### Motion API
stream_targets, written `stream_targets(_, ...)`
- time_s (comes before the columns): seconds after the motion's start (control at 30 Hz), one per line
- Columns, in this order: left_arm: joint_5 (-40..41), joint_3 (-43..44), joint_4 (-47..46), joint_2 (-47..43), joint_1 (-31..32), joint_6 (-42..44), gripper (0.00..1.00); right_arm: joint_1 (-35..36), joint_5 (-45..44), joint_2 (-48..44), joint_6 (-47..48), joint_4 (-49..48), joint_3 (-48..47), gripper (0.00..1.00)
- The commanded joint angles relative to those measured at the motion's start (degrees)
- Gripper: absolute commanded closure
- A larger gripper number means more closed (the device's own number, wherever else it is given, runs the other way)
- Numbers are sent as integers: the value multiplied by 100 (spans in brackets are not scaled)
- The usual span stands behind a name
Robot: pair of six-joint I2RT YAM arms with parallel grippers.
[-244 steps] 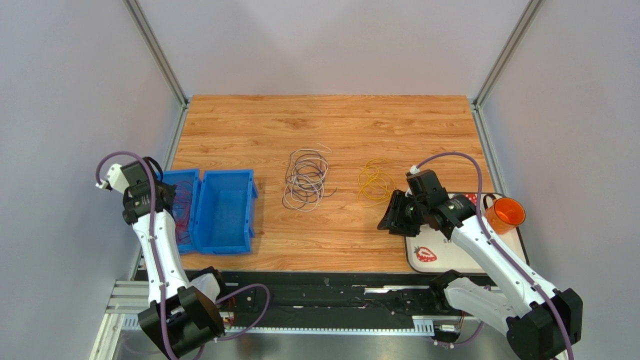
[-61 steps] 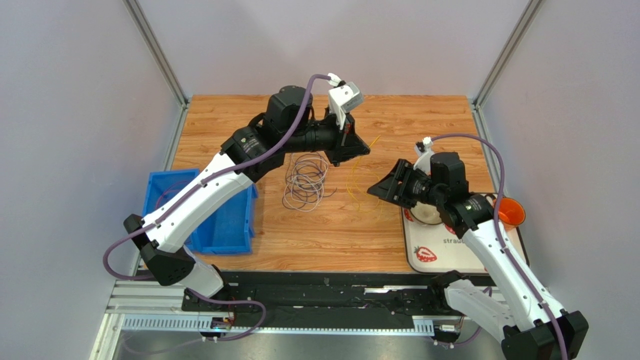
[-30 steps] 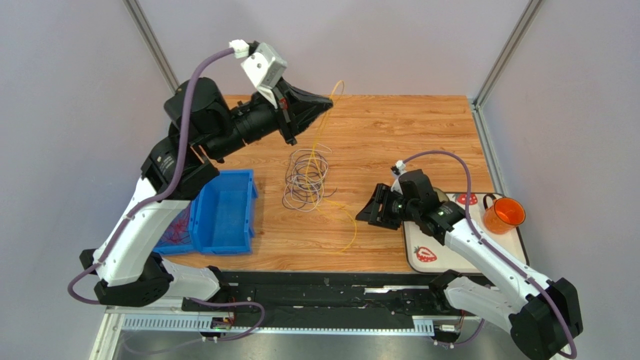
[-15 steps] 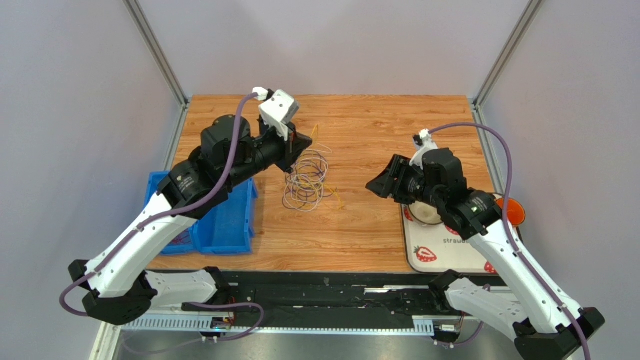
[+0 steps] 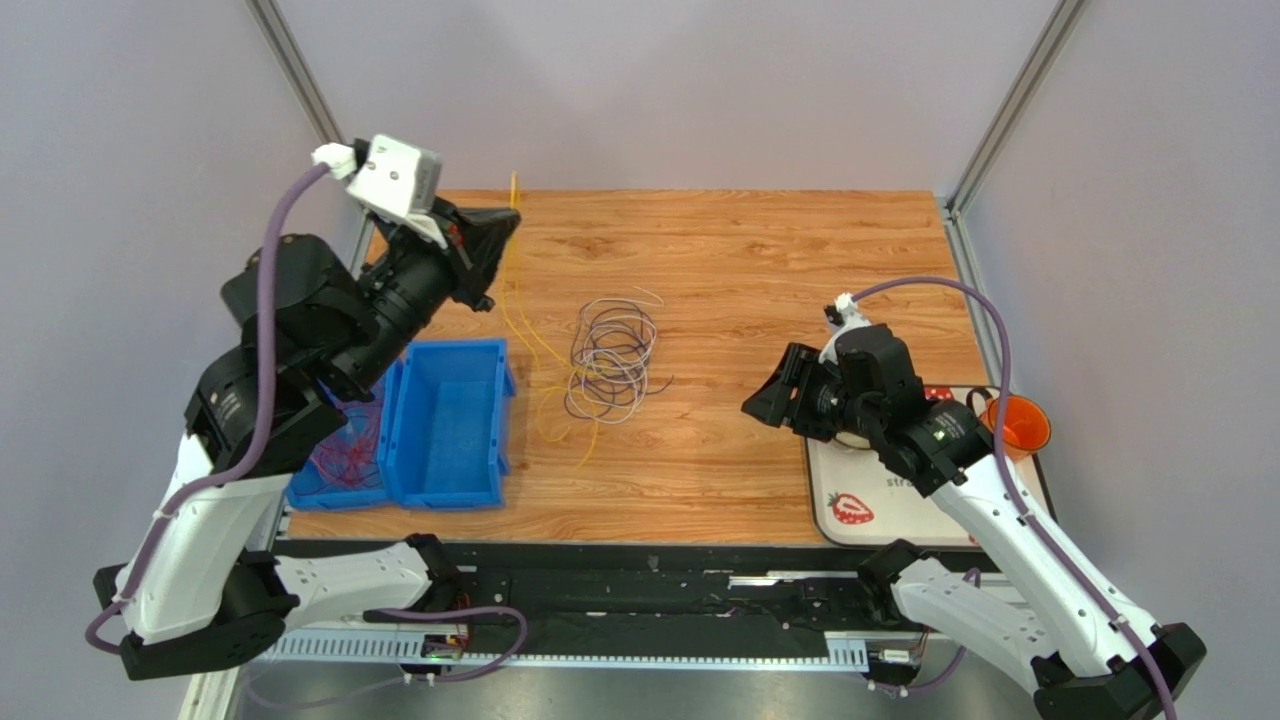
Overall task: Untangle the cables
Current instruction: Pick up the cable at the center of the board.
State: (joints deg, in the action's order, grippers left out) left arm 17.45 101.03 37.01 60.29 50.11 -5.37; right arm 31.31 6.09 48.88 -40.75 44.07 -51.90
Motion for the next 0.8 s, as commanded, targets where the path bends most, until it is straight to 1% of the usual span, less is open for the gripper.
stream_targets(0.0,811,644,69,9,-27,413,100,7,-29,-116,-64,-127,-40,45)
stream_targets(0.13,1225,856,-228,-61,-36,519,100,-2,24,-98,-99,-223,48,45)
stream_targets(0.2,1252,804,-431,-202,-36,528,100,7,94,-63,-126,-268,66,46)
stream_targets(0.23,1408,795,-597,-254,-36,719,100,-2,121,-63,-126,-277,75,46)
stream_targets(0.33,1786,786,-783,-343,-36,949,100,7,147,-46,-117,-277,92,46)
stream_targets(0.5,1910,795,-959,-395,-36,1186,100,7,156,-54,-108,-268,119,46)
stream_targets(0.6,2480,760,-1108,-352,-36,1573,100,7,165,-54,-126,-277,145,46)
stream_targets(0.63,2804,734,-1178,-352,-36,1809,100,7,173,-46,-126,-294,154,46)
stream_targets(0.77,3299,514,-1442,-456,-71,2180,100,7,244,-46,-170,-364,242,46)
